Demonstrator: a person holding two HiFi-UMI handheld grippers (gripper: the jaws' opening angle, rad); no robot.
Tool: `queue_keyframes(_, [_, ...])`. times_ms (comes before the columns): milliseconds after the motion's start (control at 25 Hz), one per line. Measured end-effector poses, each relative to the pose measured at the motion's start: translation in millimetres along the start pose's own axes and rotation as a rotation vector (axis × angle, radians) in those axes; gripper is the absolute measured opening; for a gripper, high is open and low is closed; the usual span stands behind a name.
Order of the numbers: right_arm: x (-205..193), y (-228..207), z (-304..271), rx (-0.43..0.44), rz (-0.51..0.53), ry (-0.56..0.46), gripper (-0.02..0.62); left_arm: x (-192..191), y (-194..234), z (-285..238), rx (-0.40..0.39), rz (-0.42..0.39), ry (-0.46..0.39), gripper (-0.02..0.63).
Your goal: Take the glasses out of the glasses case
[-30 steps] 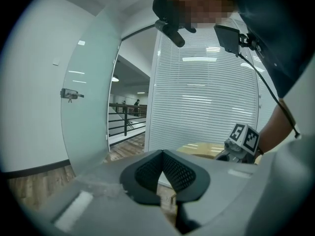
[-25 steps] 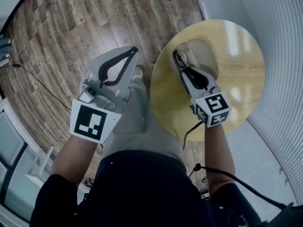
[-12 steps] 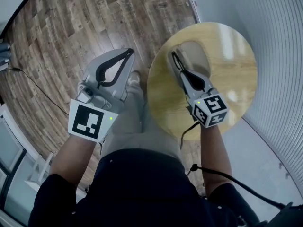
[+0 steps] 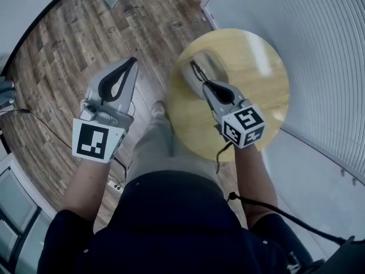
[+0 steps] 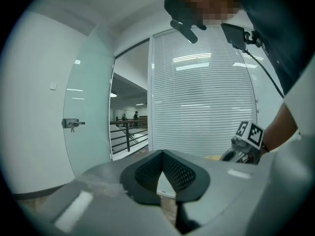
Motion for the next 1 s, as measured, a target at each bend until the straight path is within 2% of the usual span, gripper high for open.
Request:
queue_keyframes(160, [27.3, 9.4, 29.8, -0.025, 0.004, -0.058, 0.034, 28.7, -1.5, 10.6, -0.004, -0.025, -0.042, 0.005])
queue_keyframes(400, [42.2, 17.3, 74.9, -0.057, 0.031, -0.137, 0.034, 61.4, -19.7, 21.3, -0.015, -0.063, -0.116, 0.005])
queue_keyframes(600, [61.3, 32.5, 114.8, -0.063, 0.028, -0.216, 0.034, 95.9, -30.5, 38.3, -0.001, -0.080, -0.165, 0.005])
queue_keyframes(1000, [102.4, 59.1, 172.2, -0.091, 0.105, -0.351, 0.035, 150.7, -42.4, 70.9, 0.028, -0.144, -0.263, 0.005])
Point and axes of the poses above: the fingertips, and each gripper's own axes: z backward along the fingers, y to its left, x out of its top, the point moved 7 cm from there along z, backward along the fingers, and after that the axes turned 1 degree about y, right-handed, at the moved point
